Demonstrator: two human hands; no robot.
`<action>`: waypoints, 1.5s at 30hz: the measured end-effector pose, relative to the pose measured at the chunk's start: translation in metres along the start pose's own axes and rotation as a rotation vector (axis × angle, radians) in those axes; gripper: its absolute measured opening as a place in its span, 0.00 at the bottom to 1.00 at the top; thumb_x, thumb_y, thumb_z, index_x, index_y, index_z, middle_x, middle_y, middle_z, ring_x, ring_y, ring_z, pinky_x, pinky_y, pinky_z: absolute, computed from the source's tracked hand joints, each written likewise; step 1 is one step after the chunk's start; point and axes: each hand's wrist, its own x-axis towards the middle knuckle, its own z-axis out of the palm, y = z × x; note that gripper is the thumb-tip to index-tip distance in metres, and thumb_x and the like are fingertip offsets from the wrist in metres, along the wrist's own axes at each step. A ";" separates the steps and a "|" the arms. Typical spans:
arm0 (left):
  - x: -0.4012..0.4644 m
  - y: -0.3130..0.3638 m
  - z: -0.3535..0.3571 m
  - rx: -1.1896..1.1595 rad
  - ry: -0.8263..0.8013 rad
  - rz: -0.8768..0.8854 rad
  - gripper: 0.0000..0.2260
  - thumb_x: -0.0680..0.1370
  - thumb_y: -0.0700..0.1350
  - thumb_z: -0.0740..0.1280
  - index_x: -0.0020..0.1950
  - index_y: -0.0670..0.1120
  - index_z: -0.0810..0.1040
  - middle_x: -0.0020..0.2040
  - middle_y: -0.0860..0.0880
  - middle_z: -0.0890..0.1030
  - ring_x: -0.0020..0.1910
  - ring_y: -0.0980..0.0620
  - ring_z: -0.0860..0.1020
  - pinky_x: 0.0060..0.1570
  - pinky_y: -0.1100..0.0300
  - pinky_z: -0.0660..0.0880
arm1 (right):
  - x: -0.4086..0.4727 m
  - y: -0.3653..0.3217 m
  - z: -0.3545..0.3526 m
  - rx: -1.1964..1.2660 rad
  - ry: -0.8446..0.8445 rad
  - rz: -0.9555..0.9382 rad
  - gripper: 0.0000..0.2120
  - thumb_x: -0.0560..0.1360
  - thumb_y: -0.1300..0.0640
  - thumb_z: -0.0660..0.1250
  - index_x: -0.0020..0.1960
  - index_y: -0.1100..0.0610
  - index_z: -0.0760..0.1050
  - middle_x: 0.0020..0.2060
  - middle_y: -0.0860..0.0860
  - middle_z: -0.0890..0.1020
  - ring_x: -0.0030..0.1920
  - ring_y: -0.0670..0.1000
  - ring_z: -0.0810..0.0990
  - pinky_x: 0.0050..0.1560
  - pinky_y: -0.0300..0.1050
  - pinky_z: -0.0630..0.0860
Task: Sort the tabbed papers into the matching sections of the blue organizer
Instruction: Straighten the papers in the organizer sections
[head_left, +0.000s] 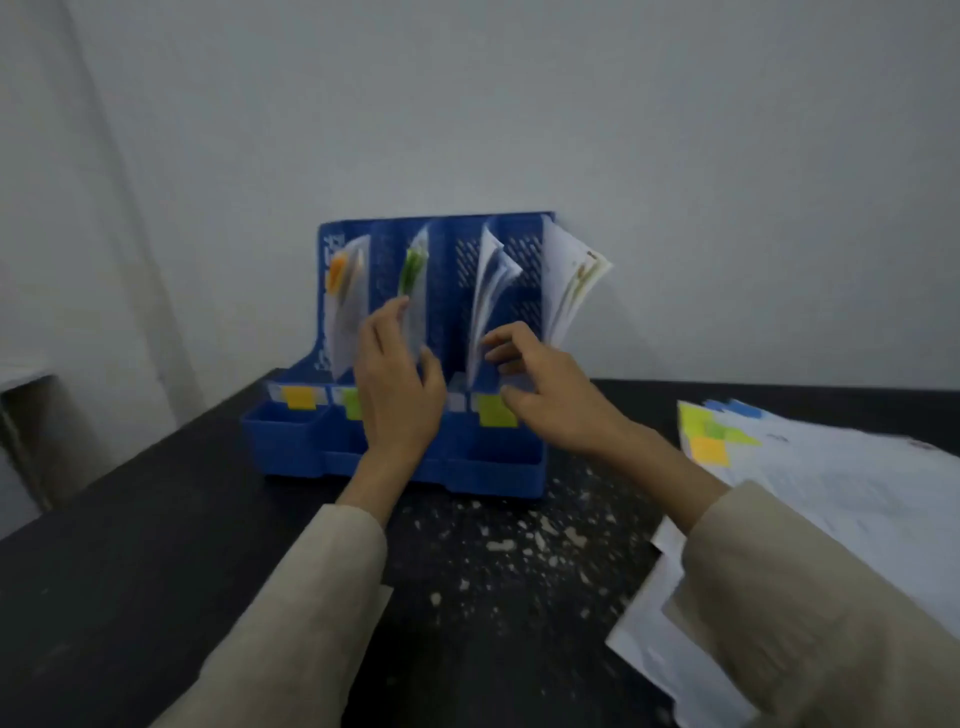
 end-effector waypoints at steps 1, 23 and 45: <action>-0.004 0.012 -0.001 -0.028 -0.017 0.052 0.16 0.77 0.37 0.62 0.65 0.42 0.69 0.59 0.43 0.72 0.55 0.52 0.71 0.53 0.61 0.69 | -0.013 0.005 -0.007 -0.036 0.017 0.001 0.19 0.75 0.67 0.60 0.63 0.57 0.66 0.61 0.54 0.74 0.61 0.50 0.72 0.58 0.48 0.73; -0.147 0.111 0.055 -0.208 -1.051 0.565 0.22 0.77 0.56 0.48 0.61 0.52 0.76 0.59 0.57 0.76 0.58 0.59 0.72 0.63 0.60 0.60 | -0.226 0.117 -0.153 -0.784 0.113 1.286 0.29 0.75 0.36 0.60 0.58 0.61 0.71 0.63 0.61 0.71 0.63 0.62 0.69 0.61 0.57 0.68; -0.148 0.108 0.056 -0.256 -1.092 0.471 0.24 0.77 0.59 0.47 0.66 0.54 0.73 0.61 0.58 0.75 0.59 0.61 0.71 0.68 0.51 0.62 | -0.218 0.113 -0.150 -0.671 0.883 0.729 0.08 0.80 0.58 0.59 0.54 0.62 0.72 0.38 0.52 0.74 0.38 0.51 0.73 0.41 0.42 0.67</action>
